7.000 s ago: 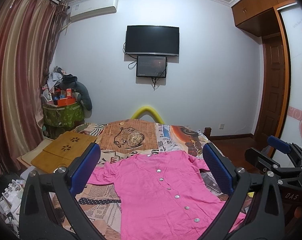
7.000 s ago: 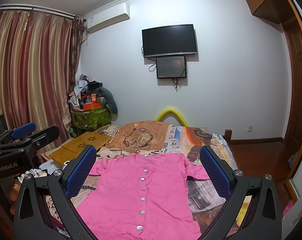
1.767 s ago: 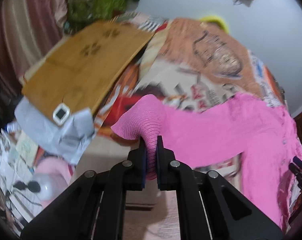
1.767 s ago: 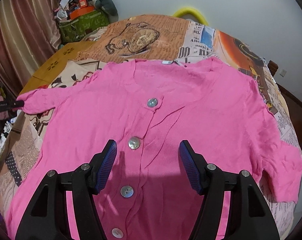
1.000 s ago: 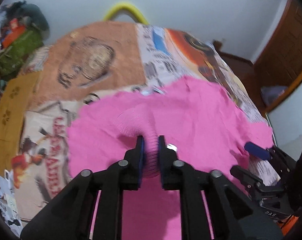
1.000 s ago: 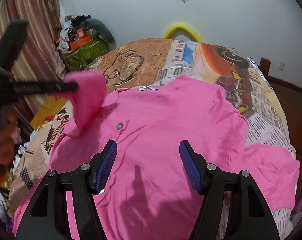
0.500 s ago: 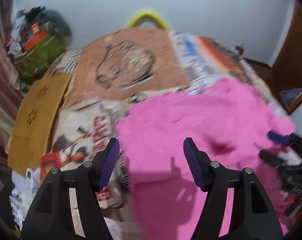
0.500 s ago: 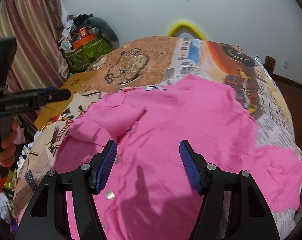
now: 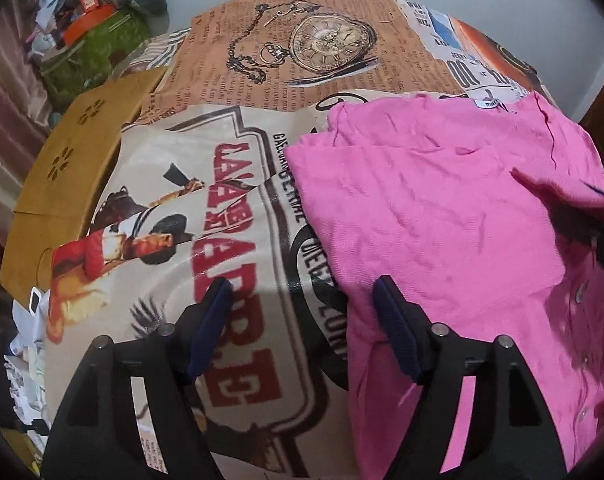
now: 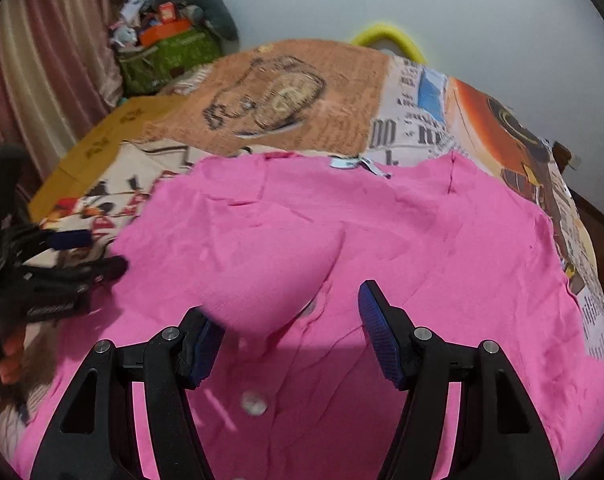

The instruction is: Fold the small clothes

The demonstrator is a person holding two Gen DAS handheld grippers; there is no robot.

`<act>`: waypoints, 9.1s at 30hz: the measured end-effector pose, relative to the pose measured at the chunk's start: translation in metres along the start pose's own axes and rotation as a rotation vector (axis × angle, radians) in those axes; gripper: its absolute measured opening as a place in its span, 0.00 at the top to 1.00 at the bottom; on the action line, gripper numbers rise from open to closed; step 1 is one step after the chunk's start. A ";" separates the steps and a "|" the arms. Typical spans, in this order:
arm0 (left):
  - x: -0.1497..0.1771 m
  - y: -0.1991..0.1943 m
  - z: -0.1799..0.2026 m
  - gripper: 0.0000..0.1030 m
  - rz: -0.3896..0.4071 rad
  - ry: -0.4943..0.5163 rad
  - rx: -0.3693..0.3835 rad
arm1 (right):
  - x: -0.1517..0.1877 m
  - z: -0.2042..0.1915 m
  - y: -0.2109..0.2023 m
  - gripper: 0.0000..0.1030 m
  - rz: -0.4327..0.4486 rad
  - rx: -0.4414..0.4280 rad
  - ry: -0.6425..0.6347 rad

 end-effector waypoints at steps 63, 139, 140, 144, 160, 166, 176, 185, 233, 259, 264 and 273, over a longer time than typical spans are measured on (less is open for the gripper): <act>0.028 -0.036 0.133 0.19 0.021 0.176 0.015 | 0.139 0.259 -0.145 0.91 0.161 0.150 0.572; -0.033 -0.022 0.075 0.74 0.056 0.044 0.122 | 0.040 0.124 -0.040 0.86 0.023 0.004 0.149; -0.030 -0.030 0.074 0.71 0.061 0.048 0.121 | 0.042 0.123 -0.044 0.84 0.018 -0.005 0.155; -0.017 -0.063 0.067 0.58 0.103 0.066 0.078 | 0.048 0.115 -0.078 0.66 0.062 0.004 0.127; 0.077 -0.104 0.031 0.45 -0.016 0.014 0.032 | 0.118 0.095 -0.139 0.47 -0.011 0.004 0.098; 0.116 -0.079 0.043 0.45 -0.124 -0.012 0.102 | 0.160 0.091 -0.123 0.47 -0.114 0.003 0.111; 0.122 -0.086 0.064 0.94 -0.049 0.046 0.119 | 0.168 0.076 -0.110 0.73 -0.128 -0.051 0.102; 0.085 -0.054 0.030 0.94 -0.081 0.017 -0.025 | 0.148 0.057 -0.092 0.94 -0.133 -0.043 -0.003; 0.093 -0.194 0.014 0.96 0.190 -0.050 0.221 | 0.131 0.052 -0.195 0.96 0.139 -0.154 0.091; -0.026 -0.007 -0.028 0.96 0.030 -0.199 0.144 | 0.036 0.132 -0.067 0.95 0.094 -0.028 0.172; -0.024 -0.028 -0.036 0.78 0.069 -0.188 0.170 | 0.035 0.134 -0.082 0.83 0.111 -0.025 0.174; 0.006 -0.058 -0.031 0.69 0.091 -0.140 0.211 | 0.051 0.127 -0.117 0.73 0.125 -0.025 0.158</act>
Point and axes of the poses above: each gripper's, at about its wrist camera, not at the fingertips, and y roughly the way its jaws point, z to its right, x to its underside, the point moved 2 cm from there along y, roughly the way its jaws point, and after that the axes turned 3 degrees about y, right-handed, at the moved point
